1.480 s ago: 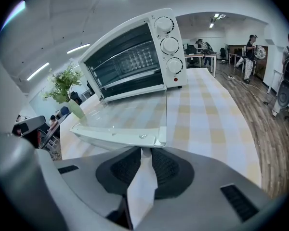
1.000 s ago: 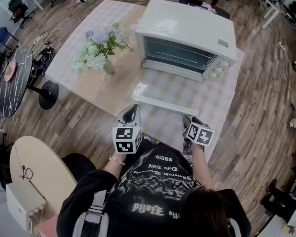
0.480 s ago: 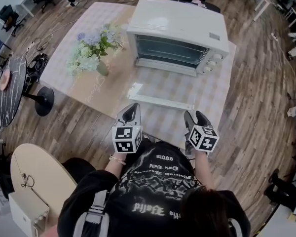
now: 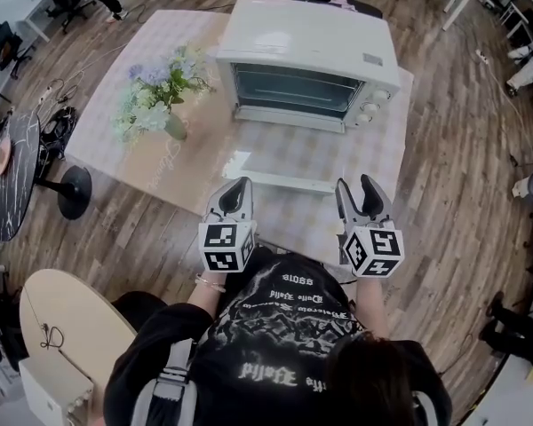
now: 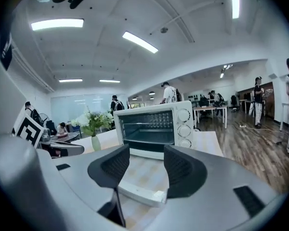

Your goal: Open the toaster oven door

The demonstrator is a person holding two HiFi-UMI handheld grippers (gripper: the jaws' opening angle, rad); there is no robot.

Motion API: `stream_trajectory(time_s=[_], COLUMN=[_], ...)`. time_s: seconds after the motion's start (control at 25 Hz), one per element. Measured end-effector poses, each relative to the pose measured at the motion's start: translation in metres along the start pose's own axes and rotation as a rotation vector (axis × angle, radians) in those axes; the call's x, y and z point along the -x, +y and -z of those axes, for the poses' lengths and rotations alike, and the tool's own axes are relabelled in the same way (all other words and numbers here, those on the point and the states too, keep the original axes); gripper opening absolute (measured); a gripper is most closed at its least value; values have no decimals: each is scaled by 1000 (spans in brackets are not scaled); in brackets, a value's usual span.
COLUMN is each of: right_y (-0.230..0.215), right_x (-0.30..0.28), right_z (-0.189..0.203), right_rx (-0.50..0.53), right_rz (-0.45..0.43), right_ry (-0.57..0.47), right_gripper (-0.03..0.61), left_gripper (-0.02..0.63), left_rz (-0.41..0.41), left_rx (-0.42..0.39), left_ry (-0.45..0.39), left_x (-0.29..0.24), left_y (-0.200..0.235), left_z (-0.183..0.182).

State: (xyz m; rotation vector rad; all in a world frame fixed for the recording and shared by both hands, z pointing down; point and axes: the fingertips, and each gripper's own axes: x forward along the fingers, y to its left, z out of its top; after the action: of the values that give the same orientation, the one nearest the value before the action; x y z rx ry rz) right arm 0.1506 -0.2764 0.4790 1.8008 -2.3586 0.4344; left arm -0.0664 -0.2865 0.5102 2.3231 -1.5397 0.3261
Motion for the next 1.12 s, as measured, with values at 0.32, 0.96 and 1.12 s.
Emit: stream_trajectory(time_s=[0.32, 0.96, 1.12], right_y=[8, -1, -1], right_x=[10, 8, 7], right_z=[-40, -31, -28], right_rx=[59, 51, 41], right_rz=[-3, 77, 78], right_ry=[-111, -100, -97], right_gripper=[230, 35, 11], left_gripper=[19, 18, 19], left_rz=[40, 66, 77], left_rx=[-70, -5, -6], left_ry=[-92, -115, -110], left_x=[1, 4, 2], left_y=[-14, -17, -22], left_z=[-36, -42, -40])
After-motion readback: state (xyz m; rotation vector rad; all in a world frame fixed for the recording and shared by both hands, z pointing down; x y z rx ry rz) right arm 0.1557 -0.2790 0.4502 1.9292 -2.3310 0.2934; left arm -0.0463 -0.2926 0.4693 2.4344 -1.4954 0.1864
